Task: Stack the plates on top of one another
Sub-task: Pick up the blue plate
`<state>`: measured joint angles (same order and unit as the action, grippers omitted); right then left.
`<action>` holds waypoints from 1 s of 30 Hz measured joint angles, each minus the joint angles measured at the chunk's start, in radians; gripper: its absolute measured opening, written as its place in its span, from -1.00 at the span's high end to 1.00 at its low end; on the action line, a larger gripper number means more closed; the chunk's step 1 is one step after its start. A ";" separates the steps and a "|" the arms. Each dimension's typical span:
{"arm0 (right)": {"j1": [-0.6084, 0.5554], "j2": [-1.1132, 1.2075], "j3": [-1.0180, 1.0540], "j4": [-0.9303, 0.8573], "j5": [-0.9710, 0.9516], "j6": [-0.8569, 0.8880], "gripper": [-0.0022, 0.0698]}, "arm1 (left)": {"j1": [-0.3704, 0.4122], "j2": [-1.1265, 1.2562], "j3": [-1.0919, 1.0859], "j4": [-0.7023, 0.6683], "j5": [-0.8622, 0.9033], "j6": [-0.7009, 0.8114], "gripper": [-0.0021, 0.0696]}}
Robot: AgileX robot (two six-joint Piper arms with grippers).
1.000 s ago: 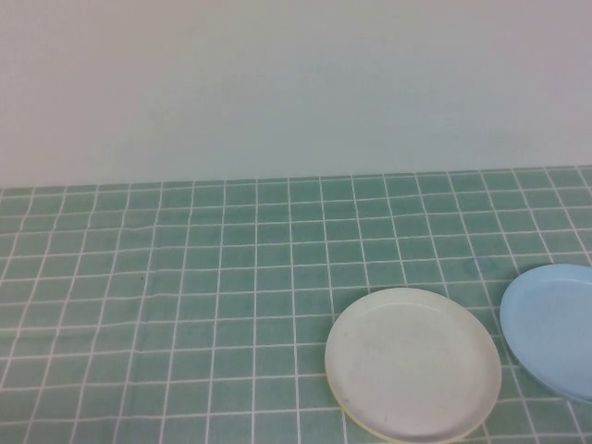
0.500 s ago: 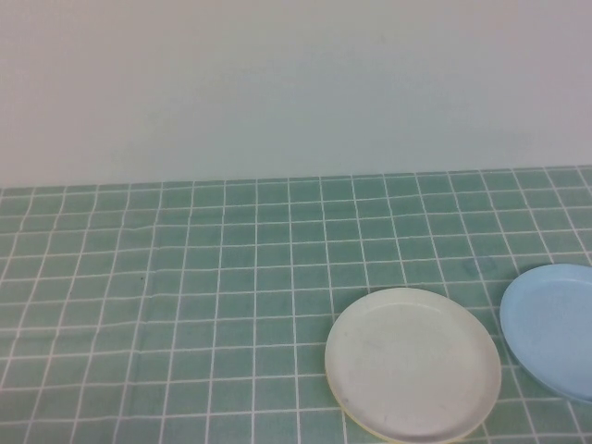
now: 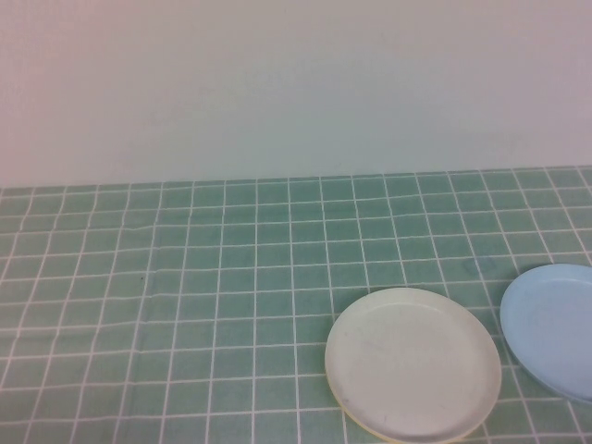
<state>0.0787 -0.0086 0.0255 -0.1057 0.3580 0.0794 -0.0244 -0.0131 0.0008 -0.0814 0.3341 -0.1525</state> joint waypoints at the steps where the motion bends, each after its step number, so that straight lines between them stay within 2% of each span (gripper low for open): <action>1: 0.000 0.000 0.000 0.000 0.000 0.000 0.95 | 0.000 0.000 0.000 0.000 0.000 0.000 0.95; 12: 0.000 0.000 0.000 0.000 -0.003 0.000 0.95 | 0.000 0.000 0.000 0.000 0.000 0.000 0.95; 16: 0.000 0.000 0.000 0.031 -0.061 0.015 0.95 | 0.000 0.000 0.000 0.000 0.000 0.002 0.95; 27: 0.000 0.000 0.000 0.137 -0.595 0.053 0.95 | 0.000 0.000 0.000 0.000 0.000 0.004 0.95; 30: 0.000 0.000 -0.012 0.176 -0.623 0.068 0.95 | 0.000 0.000 0.000 0.002 0.000 0.004 0.95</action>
<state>0.0787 -0.0086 0.0136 0.0703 -0.2651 0.1471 -0.0244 -0.0131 0.0008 -0.0795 0.3341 -0.1486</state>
